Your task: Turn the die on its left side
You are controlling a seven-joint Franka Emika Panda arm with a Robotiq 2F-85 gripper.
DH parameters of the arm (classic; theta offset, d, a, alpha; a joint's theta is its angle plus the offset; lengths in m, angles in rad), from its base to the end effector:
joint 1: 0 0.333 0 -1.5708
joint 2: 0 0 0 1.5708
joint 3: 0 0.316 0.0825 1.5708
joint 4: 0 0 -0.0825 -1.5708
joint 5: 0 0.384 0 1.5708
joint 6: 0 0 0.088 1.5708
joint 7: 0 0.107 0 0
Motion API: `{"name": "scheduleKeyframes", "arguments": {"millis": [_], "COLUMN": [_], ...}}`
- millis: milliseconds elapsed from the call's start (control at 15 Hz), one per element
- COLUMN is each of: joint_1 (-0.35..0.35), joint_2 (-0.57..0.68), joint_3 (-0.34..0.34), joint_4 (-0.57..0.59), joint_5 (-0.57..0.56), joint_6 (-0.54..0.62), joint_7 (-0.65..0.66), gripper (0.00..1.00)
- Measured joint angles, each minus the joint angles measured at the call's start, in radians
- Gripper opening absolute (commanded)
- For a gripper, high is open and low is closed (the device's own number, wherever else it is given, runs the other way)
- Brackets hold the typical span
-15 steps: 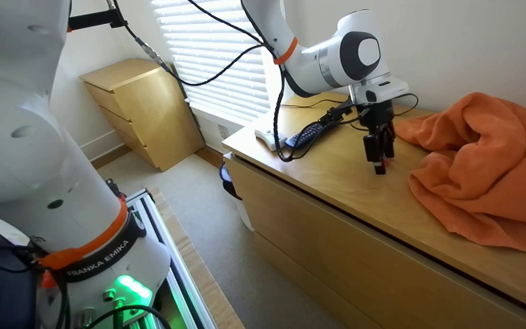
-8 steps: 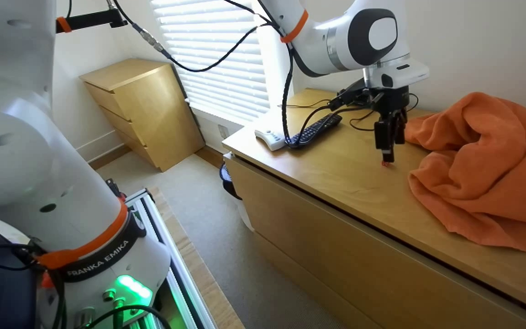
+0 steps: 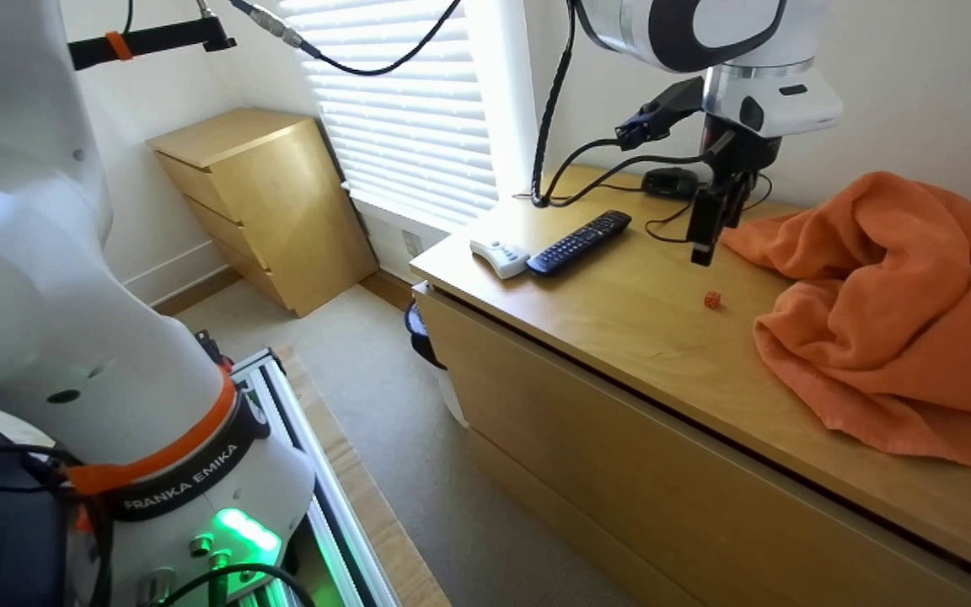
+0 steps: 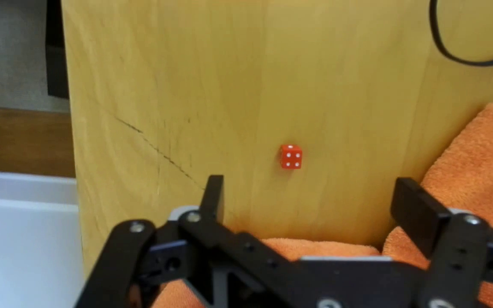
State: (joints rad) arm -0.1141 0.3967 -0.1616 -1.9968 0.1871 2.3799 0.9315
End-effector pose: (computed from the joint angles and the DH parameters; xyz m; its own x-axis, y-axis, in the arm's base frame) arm 0.5853 -0.1604 0.2620 0.2380 -0.9695 -0.0583 -0.9711 -0.2365 -0.0319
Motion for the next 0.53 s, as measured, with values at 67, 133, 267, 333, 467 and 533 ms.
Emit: {"name": "scheduleKeyframes", "arguments": {"millis": [67, 133, 267, 333, 467, 533], "joint_1": [-0.017, -0.031, -0.053, -0.062, -0.071, -0.072], "joint_2": [-0.009, -0.015, -0.023, -0.025, -0.027, -0.027], "joint_3": [0.006, 0.006, 0.005, 0.003, 0.001, 0.002], "joint_4": [0.001, 0.002, 0.002, 0.002, 0.002, 0.002], "joint_5": [0.047, 0.085, 0.138, 0.154, 0.167, 0.169], "joint_6": [-0.033, -0.062, -0.105, -0.120, -0.133, -0.133], "joint_7": [-0.034, -0.060, -0.095, -0.106, -0.115, -0.116], "gripper": [1.00, 1.00, 1.00, 1.00, 1.00, 1.00]}}
